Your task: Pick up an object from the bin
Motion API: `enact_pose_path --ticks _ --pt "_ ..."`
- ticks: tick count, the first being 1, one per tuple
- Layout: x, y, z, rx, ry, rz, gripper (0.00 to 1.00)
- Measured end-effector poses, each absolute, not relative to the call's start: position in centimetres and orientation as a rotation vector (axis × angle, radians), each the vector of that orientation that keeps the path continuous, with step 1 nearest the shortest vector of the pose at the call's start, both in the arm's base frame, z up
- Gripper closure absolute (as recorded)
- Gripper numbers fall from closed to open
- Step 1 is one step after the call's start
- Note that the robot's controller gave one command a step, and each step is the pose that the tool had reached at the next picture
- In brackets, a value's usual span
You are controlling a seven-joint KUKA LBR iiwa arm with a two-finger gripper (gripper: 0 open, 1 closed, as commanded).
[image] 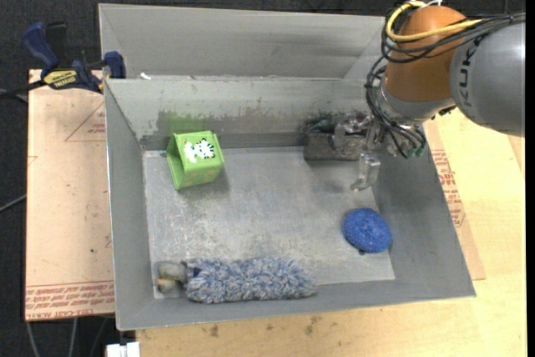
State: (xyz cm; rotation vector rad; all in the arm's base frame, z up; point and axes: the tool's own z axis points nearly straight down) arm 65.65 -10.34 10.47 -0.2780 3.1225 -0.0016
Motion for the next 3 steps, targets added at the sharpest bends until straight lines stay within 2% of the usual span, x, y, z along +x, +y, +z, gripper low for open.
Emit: enact_pose_path --ticks 1,2,3 --pt "64.9 -10.2 11.4 -0.044 3.142 0.003 0.0" --pt "65.2 -11.6 11.8 0.219 3.128 0.002 0.0" --pt "65.1 -9.9 7.4 0.053 3.137 0.0 1.0"
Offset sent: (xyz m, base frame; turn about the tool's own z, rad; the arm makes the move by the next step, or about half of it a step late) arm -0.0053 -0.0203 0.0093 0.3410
